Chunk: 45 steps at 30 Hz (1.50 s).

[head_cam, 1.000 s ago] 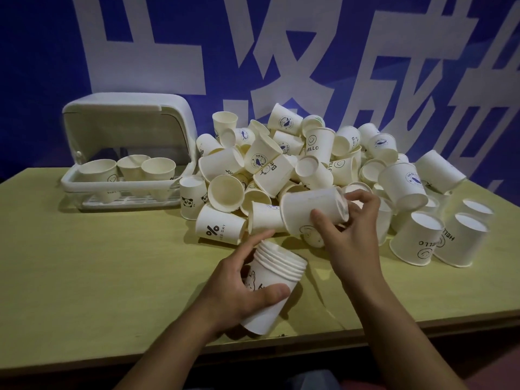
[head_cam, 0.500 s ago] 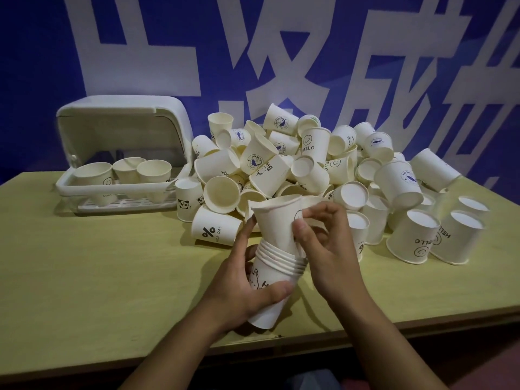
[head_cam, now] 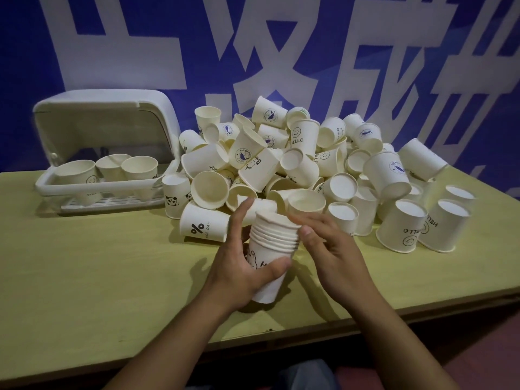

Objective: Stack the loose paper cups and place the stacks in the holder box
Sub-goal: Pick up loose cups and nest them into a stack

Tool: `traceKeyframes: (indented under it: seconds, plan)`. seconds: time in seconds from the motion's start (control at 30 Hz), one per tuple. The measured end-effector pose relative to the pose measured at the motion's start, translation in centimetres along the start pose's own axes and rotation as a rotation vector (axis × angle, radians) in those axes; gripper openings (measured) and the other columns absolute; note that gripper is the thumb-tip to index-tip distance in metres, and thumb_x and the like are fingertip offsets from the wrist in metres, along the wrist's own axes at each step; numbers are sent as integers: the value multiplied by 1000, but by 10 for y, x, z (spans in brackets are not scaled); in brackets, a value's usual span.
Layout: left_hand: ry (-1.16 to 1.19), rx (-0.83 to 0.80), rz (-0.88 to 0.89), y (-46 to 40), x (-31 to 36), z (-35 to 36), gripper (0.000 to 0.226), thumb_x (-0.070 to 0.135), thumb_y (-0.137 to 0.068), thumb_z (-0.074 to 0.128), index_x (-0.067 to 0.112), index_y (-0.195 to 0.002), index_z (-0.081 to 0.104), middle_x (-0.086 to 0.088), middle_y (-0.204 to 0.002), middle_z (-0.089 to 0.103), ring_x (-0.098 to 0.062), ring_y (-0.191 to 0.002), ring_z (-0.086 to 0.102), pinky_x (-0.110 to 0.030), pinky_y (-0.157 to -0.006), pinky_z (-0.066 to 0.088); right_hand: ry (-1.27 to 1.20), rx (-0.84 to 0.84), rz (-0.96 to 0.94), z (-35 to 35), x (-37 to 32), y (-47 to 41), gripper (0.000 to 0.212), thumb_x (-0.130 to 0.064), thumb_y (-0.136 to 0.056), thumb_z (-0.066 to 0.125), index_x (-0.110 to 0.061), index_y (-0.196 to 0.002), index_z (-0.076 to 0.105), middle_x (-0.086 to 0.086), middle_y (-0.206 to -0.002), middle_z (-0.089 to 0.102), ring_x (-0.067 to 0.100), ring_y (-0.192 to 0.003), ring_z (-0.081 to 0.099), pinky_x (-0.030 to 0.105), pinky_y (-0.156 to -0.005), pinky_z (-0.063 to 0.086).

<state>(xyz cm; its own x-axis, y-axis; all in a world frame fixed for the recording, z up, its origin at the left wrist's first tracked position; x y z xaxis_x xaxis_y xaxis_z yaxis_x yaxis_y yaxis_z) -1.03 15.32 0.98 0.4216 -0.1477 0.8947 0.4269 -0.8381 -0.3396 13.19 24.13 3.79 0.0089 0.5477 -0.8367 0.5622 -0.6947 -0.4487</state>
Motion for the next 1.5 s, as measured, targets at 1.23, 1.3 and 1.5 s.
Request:
traceKeyframes:
  seconds: [1.23,1.3,1.5]
  plan:
    - [228,-247,-46,-4,-9,43,91,54,-60,78,58,-143,42,18,-125,67,-8,-111,67,-27,-85,57,-201,333,131,-47,3,2,22,-12,-94,65,-31,-106,64,-8,-113,63,14,-93,68,26,-70,56]
    - [233,-237,-36,-5,-7,43,95,52,-62,79,55,-147,38,20,-129,65,-8,-115,66,-29,-89,57,-192,319,142,-39,5,2,8,-17,-96,64,-25,-95,63,-9,-100,67,12,-83,67,29,-70,54]
    - [223,-207,-23,-6,-7,40,90,53,-61,79,61,-142,39,19,-124,67,-10,-112,67,-33,-91,58,-257,315,170,-35,12,1,38,-13,-95,65,-33,-125,53,-5,-91,58,5,-74,64,25,-70,54]
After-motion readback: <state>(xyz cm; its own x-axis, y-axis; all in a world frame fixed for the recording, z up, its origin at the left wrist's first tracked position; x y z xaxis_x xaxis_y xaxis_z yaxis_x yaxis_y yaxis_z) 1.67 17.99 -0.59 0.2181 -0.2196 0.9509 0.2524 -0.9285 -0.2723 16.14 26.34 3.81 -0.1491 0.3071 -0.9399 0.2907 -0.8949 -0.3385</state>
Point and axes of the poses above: each hand's wrist, its own y-axis away from the middle knuckle, its own z-axis out of the palm, x = y × z, the point moved 9 cm from there along -y, towards the middle knuckle
